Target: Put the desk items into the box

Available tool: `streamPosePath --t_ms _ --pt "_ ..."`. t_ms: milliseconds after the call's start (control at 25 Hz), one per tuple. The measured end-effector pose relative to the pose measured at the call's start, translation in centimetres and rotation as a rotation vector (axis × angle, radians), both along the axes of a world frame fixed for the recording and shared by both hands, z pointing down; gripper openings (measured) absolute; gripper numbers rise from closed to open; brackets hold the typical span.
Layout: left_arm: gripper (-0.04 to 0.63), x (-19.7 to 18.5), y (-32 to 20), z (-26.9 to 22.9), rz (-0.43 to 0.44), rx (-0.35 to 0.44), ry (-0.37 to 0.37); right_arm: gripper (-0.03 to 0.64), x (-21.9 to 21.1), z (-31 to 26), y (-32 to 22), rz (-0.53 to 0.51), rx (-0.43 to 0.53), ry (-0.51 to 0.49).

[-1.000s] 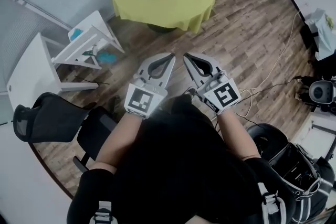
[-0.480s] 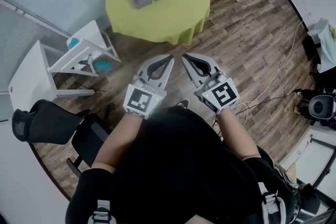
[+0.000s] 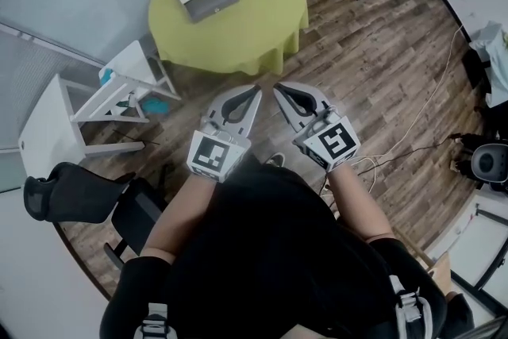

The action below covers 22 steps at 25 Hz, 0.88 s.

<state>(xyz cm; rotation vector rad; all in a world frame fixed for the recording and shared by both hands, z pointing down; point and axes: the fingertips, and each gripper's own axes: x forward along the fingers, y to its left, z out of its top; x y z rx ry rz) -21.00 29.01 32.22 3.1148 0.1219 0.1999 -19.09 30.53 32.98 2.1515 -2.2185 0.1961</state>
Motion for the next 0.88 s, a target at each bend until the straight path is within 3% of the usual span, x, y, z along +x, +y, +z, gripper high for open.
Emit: streamPosePath --t_ms 480,880 --pt "0.006 8.1 -6.4 2.8 0.039 -0.032 0.005 0.018 7.5 2.8 -5.4 0.011 -0.056 0.013" --pt "0.006 16.3 -16.4 2.3 0.057 -0.030 0.020 0.018 15.5 2.1 -15.6 0.014 -0.088 0.038"
